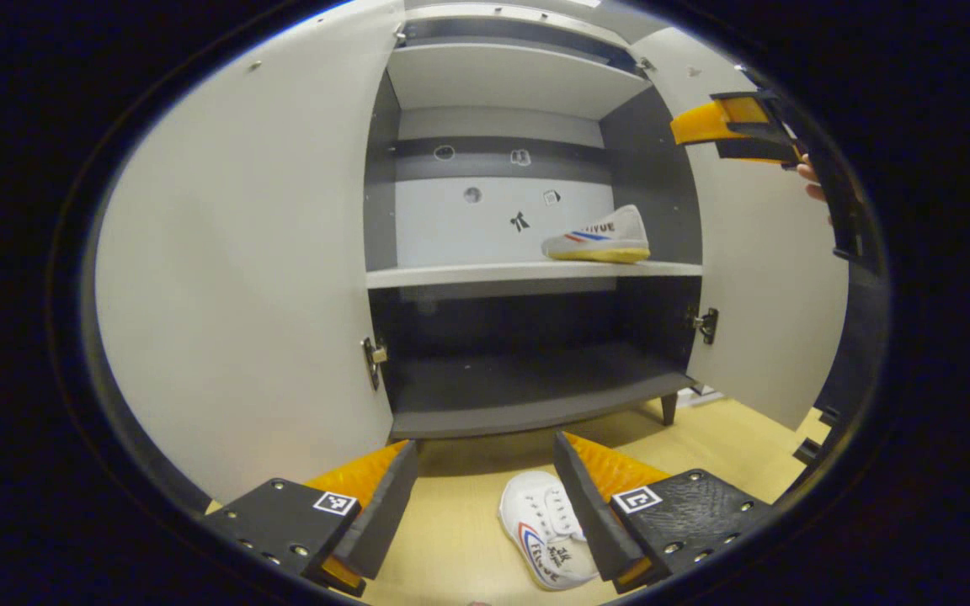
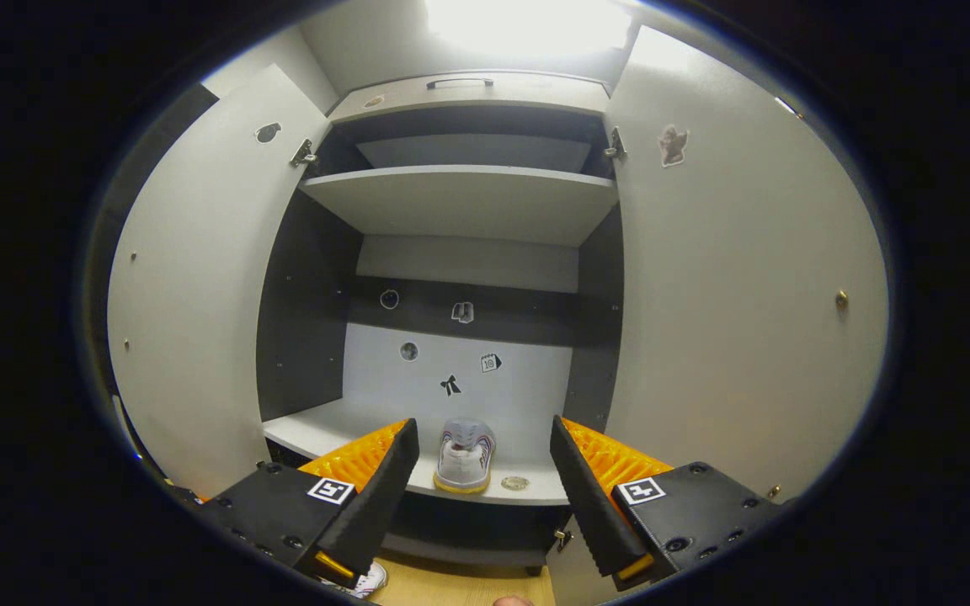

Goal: Grab one shoe with the right hand and put it into the shoe cabinet, grab the other shoe with the left hand and put it into the shoe cabinet; then close the right door with the right hand and the left door with the left hand.

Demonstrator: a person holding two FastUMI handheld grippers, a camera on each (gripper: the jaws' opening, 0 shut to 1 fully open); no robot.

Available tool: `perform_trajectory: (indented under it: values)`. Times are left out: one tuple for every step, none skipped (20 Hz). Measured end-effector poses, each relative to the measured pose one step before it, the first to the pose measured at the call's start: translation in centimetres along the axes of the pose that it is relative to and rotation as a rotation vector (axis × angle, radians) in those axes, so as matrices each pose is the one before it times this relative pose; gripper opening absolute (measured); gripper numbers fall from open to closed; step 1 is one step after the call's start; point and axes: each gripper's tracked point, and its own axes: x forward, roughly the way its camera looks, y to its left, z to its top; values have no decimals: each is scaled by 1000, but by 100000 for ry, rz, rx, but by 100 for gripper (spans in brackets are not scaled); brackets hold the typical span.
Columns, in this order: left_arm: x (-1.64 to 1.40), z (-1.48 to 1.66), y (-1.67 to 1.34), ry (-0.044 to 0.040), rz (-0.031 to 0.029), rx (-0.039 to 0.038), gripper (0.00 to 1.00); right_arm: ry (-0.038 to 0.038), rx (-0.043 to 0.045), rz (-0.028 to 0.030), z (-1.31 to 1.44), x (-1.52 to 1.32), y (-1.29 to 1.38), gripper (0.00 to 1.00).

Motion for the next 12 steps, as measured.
perform_trajectory:
  values:
    - [341, -865, -297, 2235, -1222, 269, 94, 385, 1096, 5, -430, -564, -89, 98]
    - [324, -805, -331, 2038, -1350, -126, 94, -321, 536, 453, -179, -647, 99, 98]
    - [394, -903, -300, 2228, -1225, -144, 94, -215, -124, -100, -380, -455, -181, 98]
    - [483, -1153, -287, 2332, -1062, -70, 94, 50, -458, -698, -288, -566, -226, 98]
    - [433, -1027, -193, 2593, -910, 149, 94, 295, -151, -157, -367, -463, 59, 98]
    - [465, -1117, -140, 2458, -463, 386, 94, 320, 198, 127, -320, -521, 138, 98]
    - [491, -914, -10, 2316, -496, 436, 94, 1085, 341, 191, -450, -457, 71, 98]
    - [409, -1037, -178, 2940, -1256, 348, 94, 788, 453, 52, -219, -421, 48, 98]
    - [365, -743, -96, 2346, -740, -6, 95, 581, 228, -200, -257, -293, -43, 98]
    - [456, -772, 21, 2392, -406, -249, 94, 461, -19, -398, -302, -246, -170, 98]
    - [457, -801, -26, 2588, -276, -486, 94, 817, -143, -739, -411, -172, -248, 98]
    - [348, -694, -291, 2265, -894, -1051, 94, 1261, -116, -755, -341, -210, -250, 98]
